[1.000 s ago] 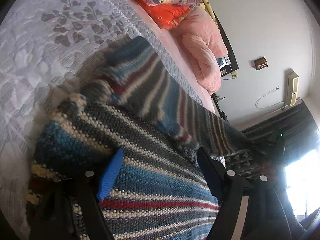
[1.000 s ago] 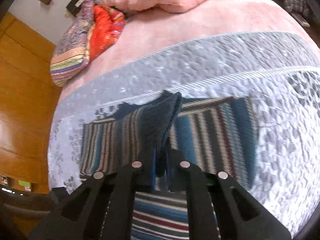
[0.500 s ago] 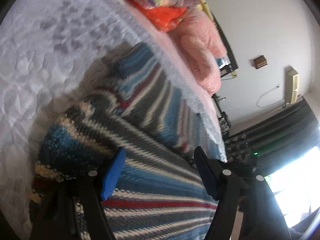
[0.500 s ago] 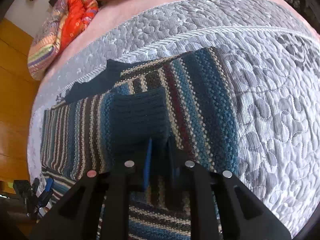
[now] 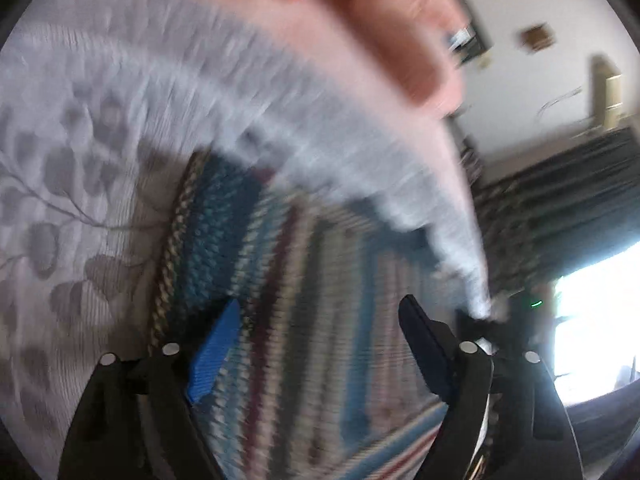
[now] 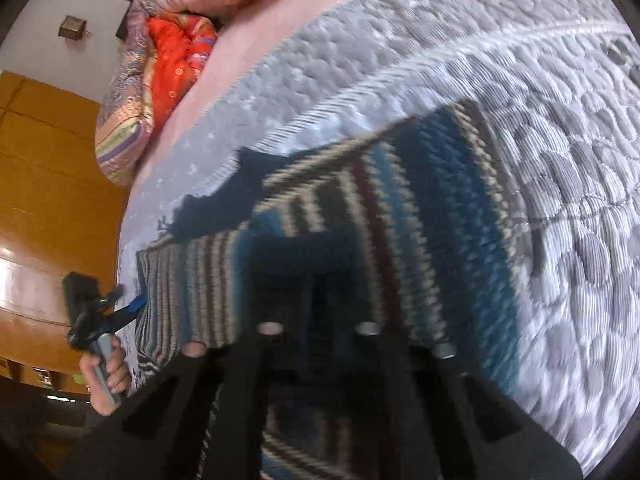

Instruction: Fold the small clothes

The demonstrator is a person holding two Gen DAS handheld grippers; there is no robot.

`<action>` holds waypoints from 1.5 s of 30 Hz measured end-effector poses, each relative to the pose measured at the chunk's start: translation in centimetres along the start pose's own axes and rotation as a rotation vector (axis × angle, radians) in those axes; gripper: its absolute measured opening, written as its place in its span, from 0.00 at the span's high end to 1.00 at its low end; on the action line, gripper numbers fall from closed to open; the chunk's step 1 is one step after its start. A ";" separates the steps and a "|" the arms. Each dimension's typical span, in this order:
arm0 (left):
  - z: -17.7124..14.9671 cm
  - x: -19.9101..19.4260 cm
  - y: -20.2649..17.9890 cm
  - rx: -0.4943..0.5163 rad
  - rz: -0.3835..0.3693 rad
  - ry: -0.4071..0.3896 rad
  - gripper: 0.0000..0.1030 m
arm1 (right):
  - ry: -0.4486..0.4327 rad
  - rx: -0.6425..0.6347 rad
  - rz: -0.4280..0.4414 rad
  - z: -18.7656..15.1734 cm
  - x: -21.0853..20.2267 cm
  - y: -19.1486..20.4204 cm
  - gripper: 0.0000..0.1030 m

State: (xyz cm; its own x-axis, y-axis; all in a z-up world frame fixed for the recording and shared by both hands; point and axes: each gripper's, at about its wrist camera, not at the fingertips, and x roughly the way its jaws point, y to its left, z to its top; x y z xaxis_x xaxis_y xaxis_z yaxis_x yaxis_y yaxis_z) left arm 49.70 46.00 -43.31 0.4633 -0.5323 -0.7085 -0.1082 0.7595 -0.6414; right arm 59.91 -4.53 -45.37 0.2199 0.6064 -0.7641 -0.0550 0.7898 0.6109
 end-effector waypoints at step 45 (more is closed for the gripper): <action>-34.0 -12.6 2.6 -0.258 -0.006 0.267 0.16 | 0.124 0.281 0.022 -35.3 -14.2 -7.5 0.45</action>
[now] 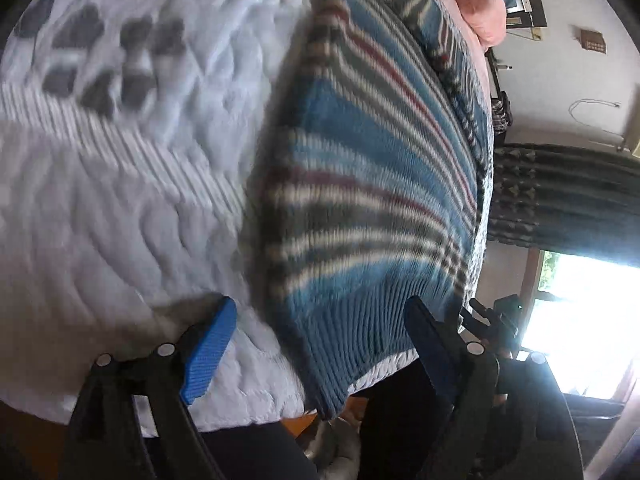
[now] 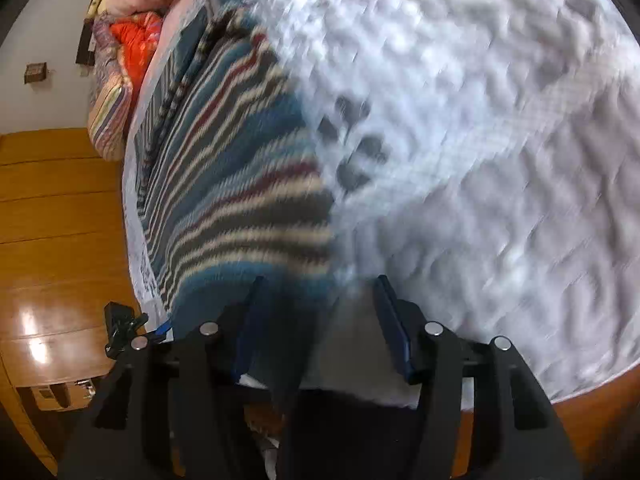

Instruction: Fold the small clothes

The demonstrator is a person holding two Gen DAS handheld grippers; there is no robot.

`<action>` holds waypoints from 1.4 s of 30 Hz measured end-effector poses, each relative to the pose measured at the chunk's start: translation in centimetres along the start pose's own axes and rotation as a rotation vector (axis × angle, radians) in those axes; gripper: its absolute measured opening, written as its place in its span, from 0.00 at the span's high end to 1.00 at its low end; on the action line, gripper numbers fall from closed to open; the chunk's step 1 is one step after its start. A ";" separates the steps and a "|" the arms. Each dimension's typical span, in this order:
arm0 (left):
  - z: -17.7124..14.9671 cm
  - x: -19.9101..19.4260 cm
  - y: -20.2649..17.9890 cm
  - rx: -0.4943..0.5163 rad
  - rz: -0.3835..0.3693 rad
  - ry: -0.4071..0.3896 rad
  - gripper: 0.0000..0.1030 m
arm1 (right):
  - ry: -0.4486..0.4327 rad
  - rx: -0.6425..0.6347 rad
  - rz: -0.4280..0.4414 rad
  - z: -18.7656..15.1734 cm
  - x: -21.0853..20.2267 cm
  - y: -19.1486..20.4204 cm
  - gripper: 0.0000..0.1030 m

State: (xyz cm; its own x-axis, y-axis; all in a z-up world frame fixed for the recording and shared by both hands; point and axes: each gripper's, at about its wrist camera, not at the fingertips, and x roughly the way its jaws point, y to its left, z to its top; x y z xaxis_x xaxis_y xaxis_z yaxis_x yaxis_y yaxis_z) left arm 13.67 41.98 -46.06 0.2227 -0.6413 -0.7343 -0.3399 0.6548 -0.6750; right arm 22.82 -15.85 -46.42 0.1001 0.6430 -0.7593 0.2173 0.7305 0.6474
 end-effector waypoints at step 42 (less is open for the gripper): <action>-4.0 0.1 -1.9 -0.096 0.100 0.015 0.25 | 0.078 0.038 0.099 -4.1 1.0 1.3 0.76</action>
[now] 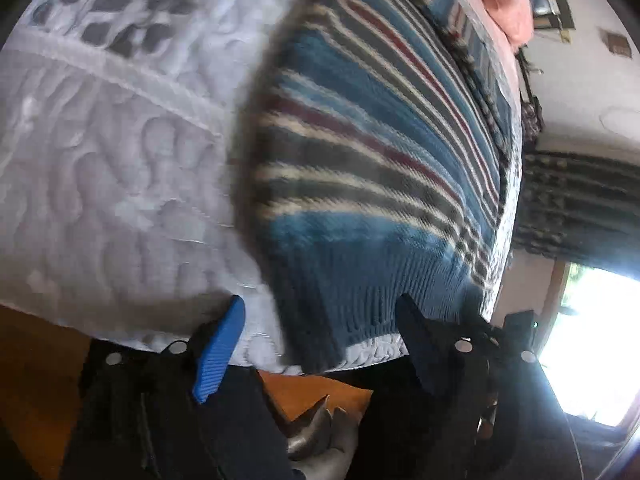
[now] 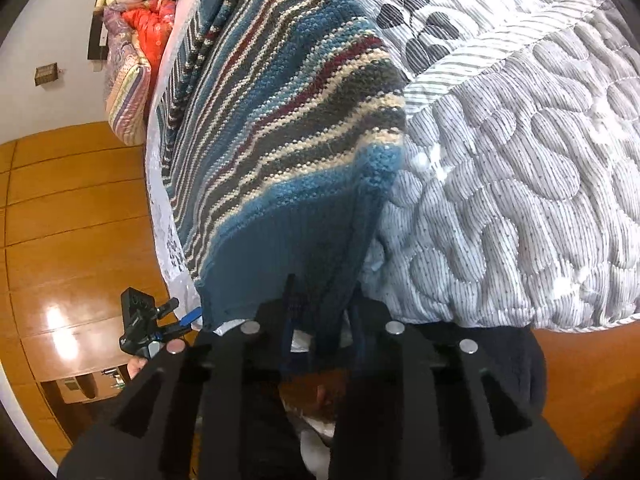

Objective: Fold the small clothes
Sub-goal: 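Lift the hem with both grippers and fold it toward the collar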

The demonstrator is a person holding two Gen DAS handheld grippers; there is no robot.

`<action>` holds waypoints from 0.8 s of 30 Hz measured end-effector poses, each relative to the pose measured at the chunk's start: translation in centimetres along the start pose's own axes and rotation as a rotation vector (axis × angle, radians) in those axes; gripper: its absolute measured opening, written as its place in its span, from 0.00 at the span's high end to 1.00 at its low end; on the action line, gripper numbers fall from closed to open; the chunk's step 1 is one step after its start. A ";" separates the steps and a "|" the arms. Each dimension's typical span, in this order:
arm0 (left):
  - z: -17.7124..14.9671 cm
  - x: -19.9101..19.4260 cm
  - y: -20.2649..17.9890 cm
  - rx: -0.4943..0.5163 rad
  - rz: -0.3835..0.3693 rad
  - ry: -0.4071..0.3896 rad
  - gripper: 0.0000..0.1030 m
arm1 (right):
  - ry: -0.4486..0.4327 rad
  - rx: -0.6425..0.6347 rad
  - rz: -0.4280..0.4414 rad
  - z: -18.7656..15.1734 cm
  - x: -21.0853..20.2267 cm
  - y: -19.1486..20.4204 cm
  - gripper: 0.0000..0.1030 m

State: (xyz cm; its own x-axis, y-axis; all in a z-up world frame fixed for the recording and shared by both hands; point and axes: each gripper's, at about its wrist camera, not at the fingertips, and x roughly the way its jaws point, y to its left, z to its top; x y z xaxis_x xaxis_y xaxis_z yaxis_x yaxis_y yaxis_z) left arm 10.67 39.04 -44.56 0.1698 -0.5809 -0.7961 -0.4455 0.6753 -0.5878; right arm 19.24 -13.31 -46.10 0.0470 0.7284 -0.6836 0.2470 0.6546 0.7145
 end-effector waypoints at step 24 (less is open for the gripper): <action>-2.7 -2.1 -0.8 0.039 -0.262 -0.042 0.93 | -0.081 -0.067 0.097 -0.6 -3.1 2.0 0.94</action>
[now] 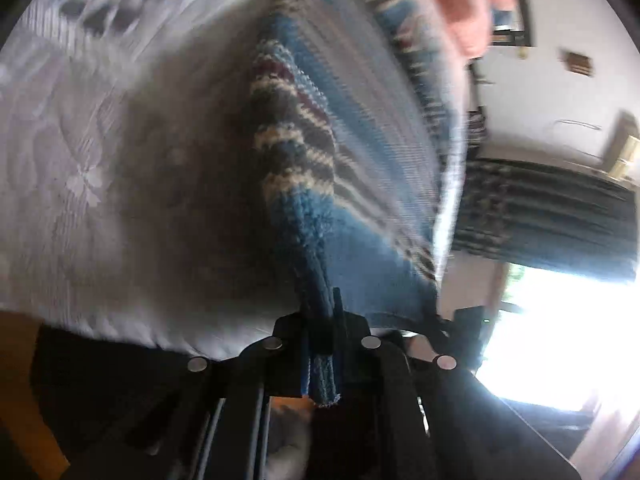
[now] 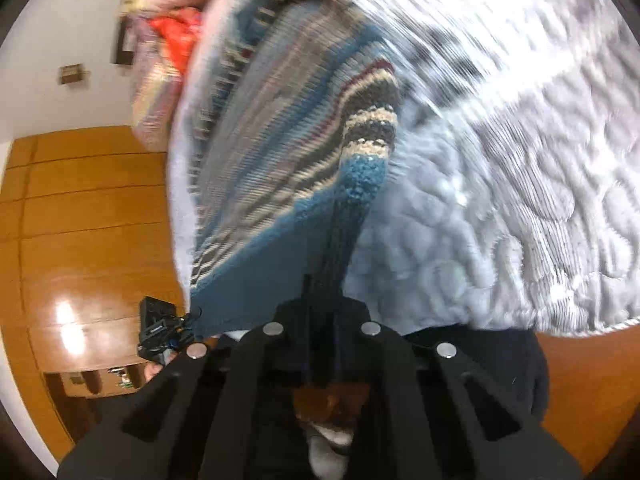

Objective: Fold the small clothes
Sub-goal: 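Lift the hem with both grippers and fold it toward the collar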

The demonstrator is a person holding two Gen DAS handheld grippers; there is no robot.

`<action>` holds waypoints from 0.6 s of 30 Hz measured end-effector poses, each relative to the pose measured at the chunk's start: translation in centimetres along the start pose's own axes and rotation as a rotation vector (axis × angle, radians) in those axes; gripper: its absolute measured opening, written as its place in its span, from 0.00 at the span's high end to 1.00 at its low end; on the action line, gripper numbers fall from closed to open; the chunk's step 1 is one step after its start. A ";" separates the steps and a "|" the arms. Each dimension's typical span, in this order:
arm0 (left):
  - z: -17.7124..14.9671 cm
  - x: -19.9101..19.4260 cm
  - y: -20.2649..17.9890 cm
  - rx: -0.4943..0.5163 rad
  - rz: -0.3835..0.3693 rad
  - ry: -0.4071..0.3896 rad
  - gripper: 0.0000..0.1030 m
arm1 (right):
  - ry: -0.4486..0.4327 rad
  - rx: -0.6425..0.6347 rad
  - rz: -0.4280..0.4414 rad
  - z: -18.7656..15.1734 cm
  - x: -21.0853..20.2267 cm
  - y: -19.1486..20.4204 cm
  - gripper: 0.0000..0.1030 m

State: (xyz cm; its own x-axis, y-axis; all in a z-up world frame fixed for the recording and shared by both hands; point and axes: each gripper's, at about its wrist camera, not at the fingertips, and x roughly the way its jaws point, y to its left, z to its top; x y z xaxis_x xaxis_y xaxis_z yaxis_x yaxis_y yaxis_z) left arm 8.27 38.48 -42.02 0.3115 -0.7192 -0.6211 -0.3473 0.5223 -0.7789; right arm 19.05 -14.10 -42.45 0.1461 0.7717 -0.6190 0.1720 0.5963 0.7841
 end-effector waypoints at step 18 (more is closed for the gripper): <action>12.0 -5.1 -9.6 0.056 -0.144 -0.170 0.93 | -0.108 -0.164 0.144 13.1 -2.7 10.5 0.94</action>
State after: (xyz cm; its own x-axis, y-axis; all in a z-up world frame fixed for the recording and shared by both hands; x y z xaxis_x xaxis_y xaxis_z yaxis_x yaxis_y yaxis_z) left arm 20.64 42.63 -32.40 0.5005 -0.7031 -0.5052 -0.2400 0.4480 -0.8612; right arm 33.23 -12.77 -33.12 0.2627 0.8287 -0.4943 -0.0172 0.5162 0.8563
